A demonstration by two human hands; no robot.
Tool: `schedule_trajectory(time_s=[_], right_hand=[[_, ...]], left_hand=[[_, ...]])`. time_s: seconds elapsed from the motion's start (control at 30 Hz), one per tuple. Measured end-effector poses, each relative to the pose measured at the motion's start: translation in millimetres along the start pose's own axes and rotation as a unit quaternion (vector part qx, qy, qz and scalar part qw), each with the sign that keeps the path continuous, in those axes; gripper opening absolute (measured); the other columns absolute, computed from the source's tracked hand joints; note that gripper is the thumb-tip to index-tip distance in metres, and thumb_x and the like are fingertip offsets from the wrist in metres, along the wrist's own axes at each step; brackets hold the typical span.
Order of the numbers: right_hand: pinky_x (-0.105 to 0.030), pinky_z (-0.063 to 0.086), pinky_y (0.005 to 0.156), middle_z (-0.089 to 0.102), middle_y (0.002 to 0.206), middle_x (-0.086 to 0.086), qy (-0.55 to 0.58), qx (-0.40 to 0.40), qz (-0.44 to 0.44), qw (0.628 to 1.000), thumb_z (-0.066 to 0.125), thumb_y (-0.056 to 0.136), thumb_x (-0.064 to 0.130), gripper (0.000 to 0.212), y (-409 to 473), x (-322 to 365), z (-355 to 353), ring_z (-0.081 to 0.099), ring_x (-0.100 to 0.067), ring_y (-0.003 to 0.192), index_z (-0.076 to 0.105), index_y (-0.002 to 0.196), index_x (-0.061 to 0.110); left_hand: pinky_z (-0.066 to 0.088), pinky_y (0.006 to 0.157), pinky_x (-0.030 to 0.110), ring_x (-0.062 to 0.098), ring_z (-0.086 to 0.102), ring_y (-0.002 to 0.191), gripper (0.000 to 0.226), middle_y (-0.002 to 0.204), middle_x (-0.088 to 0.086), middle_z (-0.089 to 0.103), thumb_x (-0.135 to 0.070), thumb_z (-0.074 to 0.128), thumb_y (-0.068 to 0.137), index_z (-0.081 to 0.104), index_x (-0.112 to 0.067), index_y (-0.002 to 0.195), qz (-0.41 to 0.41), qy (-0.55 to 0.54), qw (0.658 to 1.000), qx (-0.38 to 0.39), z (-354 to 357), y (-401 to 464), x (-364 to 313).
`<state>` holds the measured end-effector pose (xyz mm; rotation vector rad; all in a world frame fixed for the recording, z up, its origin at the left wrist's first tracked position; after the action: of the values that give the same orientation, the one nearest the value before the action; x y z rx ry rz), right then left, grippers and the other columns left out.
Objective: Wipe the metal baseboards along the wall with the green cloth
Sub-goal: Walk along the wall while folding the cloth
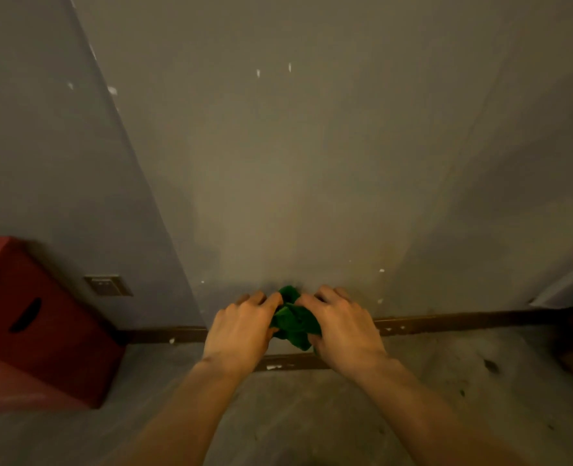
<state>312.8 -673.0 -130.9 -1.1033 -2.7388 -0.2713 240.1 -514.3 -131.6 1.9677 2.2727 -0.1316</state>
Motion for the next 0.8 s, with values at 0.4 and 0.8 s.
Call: schedule_trajectory(time_s=[0.4,0.8], right_hand=[[-0.039,0.051,0.079,0.052,0.115,0.002,0.022,-0.014,0.002,1.0,0.074,0.078,0.028,0.053,-4,-41,211,0.051,-0.024,0.107,0.051,0.125,0.035],[-0.037,0.051,0.077,0.055,0.11,0.003,0.065,-0.037,0.016,0.997,0.075,0.075,0.026,0.05,-4,-59,323,0.054,-0.023,0.105,0.055,0.12,0.035]], left_hand=[[0.053,0.079,0.043,0.03,0.06,0.112,0.039,0.12,-0.001,0.058,-0.036,0.062,0.095,0.044,-0.033,0.129,-0.001,-0.003,1.0,-0.015,207,3,55],[0.055,0.075,0.042,0.027,0.065,0.101,0.035,0.112,-0.005,0.064,-0.031,0.072,0.088,0.052,-0.037,0.116,-0.014,-0.109,0.992,-0.063,329,10,92]])
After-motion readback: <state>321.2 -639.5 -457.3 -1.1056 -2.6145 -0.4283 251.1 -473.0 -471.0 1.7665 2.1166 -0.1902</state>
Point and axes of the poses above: each hand's wrist, its own y-axis towards the middle knuckle, its own z-axis out of the palm, x = y × z, the point moved 1 cm from there along y, towards the middle knuckle
